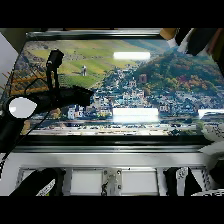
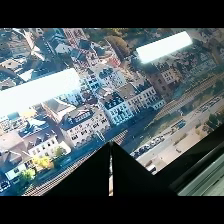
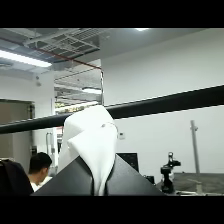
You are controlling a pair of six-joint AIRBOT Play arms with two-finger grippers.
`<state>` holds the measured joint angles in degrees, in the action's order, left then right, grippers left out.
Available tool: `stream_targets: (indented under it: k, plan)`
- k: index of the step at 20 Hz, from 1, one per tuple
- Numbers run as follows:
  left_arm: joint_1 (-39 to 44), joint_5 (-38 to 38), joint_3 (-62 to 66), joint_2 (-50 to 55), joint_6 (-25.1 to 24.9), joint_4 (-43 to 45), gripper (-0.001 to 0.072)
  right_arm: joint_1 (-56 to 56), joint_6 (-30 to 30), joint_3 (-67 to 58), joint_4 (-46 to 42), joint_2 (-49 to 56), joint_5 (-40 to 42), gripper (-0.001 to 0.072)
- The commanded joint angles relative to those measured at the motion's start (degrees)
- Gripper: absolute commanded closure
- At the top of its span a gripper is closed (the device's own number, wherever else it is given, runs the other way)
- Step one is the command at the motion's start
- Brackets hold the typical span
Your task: Fold the clothes and pants, and hang the long-sleeved shirts on hangers.
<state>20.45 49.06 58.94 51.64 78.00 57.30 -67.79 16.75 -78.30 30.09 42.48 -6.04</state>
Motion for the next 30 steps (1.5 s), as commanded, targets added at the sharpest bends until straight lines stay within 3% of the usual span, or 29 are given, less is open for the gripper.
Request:
stream_targets:
  k: [1,11,18,27,28,30]
  plan:
    - [0.0,0.0,-0.2,0.0,0.0,0.0,0.0695,-0.5,-0.3,0.0,-1.2,0.1,3.5,0.0705]
    - [0.0,0.4,-0.2,0.0,0.0,0.1,0.0696,-11.1,-3.3,-2.1,-1.0,1.4,3.7,0.0705]
    - [0.0,0.4,-0.2,0.0,0.0,0.1,0.0696,-11.7,-3.3,-2.1,-1.0,3.5,7.4,0.0704]
    - [0.0,0.4,-0.2,0.0,0.0,0.0,0.0695,-11.6,-4.2,-2.1,-1.0,5.3,4.1,0.0681]
    - [0.0,0.4,-0.2,0.0,0.0,0.0,0.0695,-11.6,-4.2,-2.1,-1.0,5.3,2.4,0.0577]
    - [0.0,0.5,-0.2,0.0,0.0,0.0,0.0695,-11.6,-4.2,-2.1,-1.0,5.2,-0.9,0.0214]
